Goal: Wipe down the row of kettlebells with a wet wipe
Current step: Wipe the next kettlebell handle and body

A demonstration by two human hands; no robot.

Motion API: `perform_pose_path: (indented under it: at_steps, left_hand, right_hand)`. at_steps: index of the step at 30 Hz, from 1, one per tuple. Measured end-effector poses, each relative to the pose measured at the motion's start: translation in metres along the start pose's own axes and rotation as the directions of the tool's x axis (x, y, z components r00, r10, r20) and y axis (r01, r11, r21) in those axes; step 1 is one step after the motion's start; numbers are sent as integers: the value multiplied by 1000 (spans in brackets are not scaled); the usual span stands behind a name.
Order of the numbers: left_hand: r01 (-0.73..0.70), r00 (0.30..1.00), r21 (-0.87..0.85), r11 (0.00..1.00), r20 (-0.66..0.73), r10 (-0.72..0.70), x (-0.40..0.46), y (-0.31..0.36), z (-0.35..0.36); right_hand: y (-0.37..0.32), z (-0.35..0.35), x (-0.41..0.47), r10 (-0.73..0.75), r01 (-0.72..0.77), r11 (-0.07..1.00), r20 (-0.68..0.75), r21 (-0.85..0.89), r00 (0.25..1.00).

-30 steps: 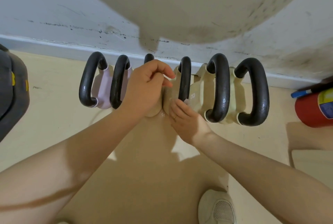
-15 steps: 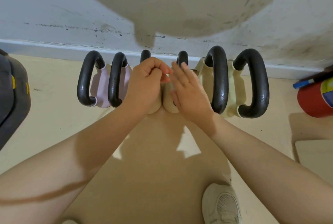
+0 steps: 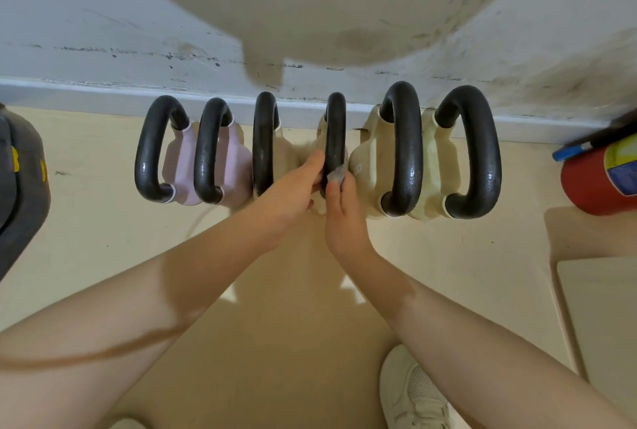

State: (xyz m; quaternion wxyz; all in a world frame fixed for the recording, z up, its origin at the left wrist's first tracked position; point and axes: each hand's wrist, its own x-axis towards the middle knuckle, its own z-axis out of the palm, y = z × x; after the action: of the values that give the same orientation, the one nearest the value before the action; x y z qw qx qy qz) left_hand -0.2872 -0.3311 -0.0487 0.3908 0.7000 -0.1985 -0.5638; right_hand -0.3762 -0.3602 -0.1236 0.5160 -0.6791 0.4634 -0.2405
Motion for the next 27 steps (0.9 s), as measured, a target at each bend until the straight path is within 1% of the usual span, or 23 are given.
perform_pose_path:
  at_steps: [1, 3, 4, 5, 7, 8, 9, 10, 12, 13, 14, 15, 17, 19, 20, 21, 22, 23, 24, 25, 26, 27]
  left_hand:
    - [10, 1000, 1, 1000, 5, -10, 1, 0, -2]
    - [24, 1000, 10, 1000, 1, -24, 1, -1, -2]
    - [33, 999, 21, 999, 9, -33, 1, -2, 0]
    - [41, 999, 16, 999, 14, -42, 0, -2, 1]
    - [57, 998, 7, 998, 2, -57, -1, -2, 1]
    - [51, 999, 1, 999, -2, -51, -1, -1, 1]
    - [39, 999, -15, 999, -2, -39, -1, 0, 0]
    - [30, 1000, -35, 999, 0, -30, -2, 3, 1]
    - [12, 1000, -82, 997, -3, -13, -5, 6, 2]
    - [5, 1000, -95, 995, -13, -6, -5, 7, 3]
    - [-3, 1000, -103, 995, -23, 1, -7, 7, 4]
    - [-8, 1000, -119, 993, -27, 5, -7, 8, 5]
    - [-1, 1000, -181, 983, -19, -2, -7, 8, 6]
    - [14, 1000, -272, 962, -4, -16, -8, 9, 6]
    - [19, 1000, -310, 950, -2, -21, -7, 8, 6]
    - [24, 1000, -338, 941, 3, -24, -6, 7, 5]
    - [28, 1000, -335, 942, 13, -25, -6, 6, 4]
    - [32, 999, -315, 949, 34, -22, -6, 6, 2]
    - [30, 998, -271, 962, 61, -13, -5, 5, 1]
    - [22, 997, -227, 974, 80, -4, -4, 4, -1]
    - [2, 997, -168, 986, 83, 12, -4, 3, -1]
    - [-13, 998, -111, 994, 64, 20, -5, 3, -2]
  right_hand:
    - [5, 1, -2, -44, 44, 996, -7, -73, 999]
    - [8, 1, -5, -74, 76, 973, 19, -220, 997]
    - [7, 1, -6, -62, 69, 971, 36, -229, 997]
    - [5, 1, -7, -65, 70, 977, 30, -201, 997]
    - [-7, 0, -10, -5, 5, 998, 2, -61, 1000]
    - [-14, 1, -10, 33, -33, 999, -6, -30, 999]
    - [-18, 4, -9, 31, -31, 999, -28, -21, 999]
    - [-23, 5, -9, 22, -24, 999, -52, -48, 998]
    - [-26, 9, -5, 102, -101, 995, -125, 16, 987]
    - [-30, 8, -4, 150, -145, 988, -123, 50, 981]
    - [-36, 5, -3, 153, -147, 987, -82, 68, 985]
    - [-43, 4, -1, 188, -178, 971, -50, 157, 981]
    - [-51, 0, 1, 161, -154, 980, -46, 125, 986]
    - [-58, -2, 4, 30, -25, 997, -70, 74, 997]
    - [-56, 0, 6, 0, 2, 993, -17, 117, 1000]
    - [-60, 1, 7, 1, -7, 986, 40, 167, 999]
    - [-66, -1, 7, 15, -33, 976, 87, 215, 996]
    - [-70, -5, 8, 31, -46, 976, 73, 215, 997]
    - [-74, -12, 9, 51, -55, 970, 22, 235, 998]
    - [-76, -20, 11, 61, -55, 956, -11, 288, 998]
    - [-80, -30, 14, 57, -52, 934, -4, 354, 998]
    - [-84, -41, 16, 21, -25, 919, 15, 393, 1000]
